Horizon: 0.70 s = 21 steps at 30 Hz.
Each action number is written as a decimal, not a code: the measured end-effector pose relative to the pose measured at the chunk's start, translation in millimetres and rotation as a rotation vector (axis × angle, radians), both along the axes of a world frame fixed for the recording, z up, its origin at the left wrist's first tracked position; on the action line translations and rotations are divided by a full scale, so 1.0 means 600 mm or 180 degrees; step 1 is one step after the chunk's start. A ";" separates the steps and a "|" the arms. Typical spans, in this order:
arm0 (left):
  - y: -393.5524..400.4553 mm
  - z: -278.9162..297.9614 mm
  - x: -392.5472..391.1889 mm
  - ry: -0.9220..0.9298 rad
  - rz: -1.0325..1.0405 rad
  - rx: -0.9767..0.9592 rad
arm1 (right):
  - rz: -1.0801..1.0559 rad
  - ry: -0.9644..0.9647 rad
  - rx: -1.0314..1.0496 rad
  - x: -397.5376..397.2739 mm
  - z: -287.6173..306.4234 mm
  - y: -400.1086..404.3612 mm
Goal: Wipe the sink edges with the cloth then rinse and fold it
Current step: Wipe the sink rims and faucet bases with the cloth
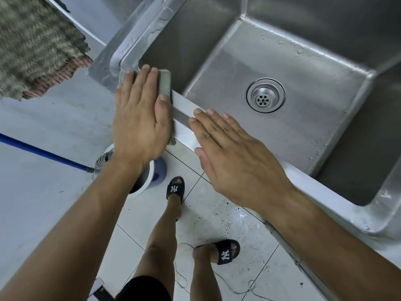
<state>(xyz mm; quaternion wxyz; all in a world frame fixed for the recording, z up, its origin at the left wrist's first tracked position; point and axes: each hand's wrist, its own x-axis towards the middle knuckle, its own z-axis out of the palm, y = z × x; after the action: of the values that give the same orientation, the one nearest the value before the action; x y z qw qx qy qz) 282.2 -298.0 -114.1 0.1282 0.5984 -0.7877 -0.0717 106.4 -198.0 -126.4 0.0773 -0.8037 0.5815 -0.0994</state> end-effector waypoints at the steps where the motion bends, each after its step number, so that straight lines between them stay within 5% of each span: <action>1: -0.001 -0.001 -0.001 0.0015 0.0066 -0.0017 | 0.0003 0.0000 0.0015 0.000 0.001 0.001; 7: 0.021 -0.007 0.009 -0.0127 -0.0351 0.0021 | -0.0010 -0.0032 0.0113 0.000 0.003 0.002; 11: -0.039 -0.001 0.028 -0.0085 -0.0031 0.0018 | 0.0007 -0.0053 0.0168 -0.002 0.006 0.001; 16: 0.067 -0.017 0.008 0.0117 -0.0449 -0.0027 | -0.0049 -0.0077 0.0207 -0.001 0.008 0.005; 21: -0.047 -0.009 0.058 0.0098 -0.0233 -0.0091 | -0.0033 -0.0065 0.0201 -0.002 0.011 0.003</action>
<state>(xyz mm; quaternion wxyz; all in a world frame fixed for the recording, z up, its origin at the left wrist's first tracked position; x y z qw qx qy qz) 316.8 -326.3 -119.6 0.1462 0.5661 -0.8079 -0.0743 105.2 -196.5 -119.8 0.1081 -0.7968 0.5877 -0.0896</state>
